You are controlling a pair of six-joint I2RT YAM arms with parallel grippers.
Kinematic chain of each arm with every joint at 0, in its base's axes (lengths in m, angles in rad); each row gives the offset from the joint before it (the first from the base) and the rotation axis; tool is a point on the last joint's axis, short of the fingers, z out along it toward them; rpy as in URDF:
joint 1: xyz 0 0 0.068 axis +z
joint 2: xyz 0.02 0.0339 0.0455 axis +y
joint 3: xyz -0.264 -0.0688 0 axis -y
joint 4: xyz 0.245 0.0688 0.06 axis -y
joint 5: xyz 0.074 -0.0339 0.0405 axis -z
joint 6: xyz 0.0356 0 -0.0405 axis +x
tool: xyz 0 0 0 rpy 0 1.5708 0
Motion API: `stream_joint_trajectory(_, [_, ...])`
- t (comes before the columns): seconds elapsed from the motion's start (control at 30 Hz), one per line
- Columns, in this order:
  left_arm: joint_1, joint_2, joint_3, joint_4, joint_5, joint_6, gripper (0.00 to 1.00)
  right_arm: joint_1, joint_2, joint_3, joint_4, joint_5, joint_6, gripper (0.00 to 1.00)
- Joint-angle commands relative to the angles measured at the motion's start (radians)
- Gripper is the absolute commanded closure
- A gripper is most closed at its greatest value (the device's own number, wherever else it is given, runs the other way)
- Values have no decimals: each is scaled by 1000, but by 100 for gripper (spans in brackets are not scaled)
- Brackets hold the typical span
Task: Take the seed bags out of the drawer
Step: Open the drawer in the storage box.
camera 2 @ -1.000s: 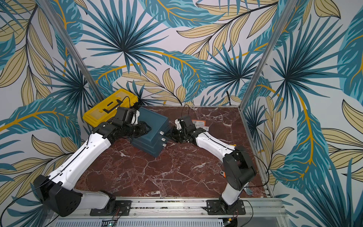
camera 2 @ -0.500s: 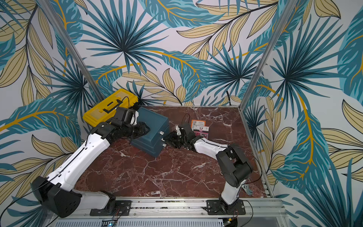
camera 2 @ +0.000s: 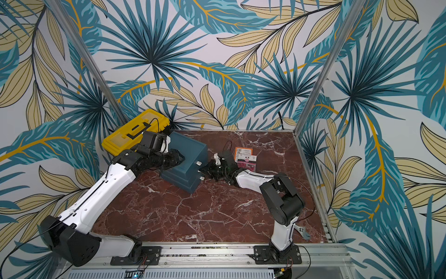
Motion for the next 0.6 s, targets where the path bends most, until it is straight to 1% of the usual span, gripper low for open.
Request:
stream_joint_trajectory(0.0, [8,53,-57,-137,-12,5,53,4,-33,-26,-39,14,-12,100])
stream_joint_trajectory(0.1, [8,53,-62,-130,-12,2,53,1,-75,-31,-113,16,-53,100])
stream_joint_trajectory(0.33, [7,55,-64,-122,-13,-2,53,-13,-195,-55,-357,29,-185,100])
stream_joint_trajectory(0.57, [8,59,-58,-120,-13,-1,53,-52,-277,-153,-414,4,-227,100])
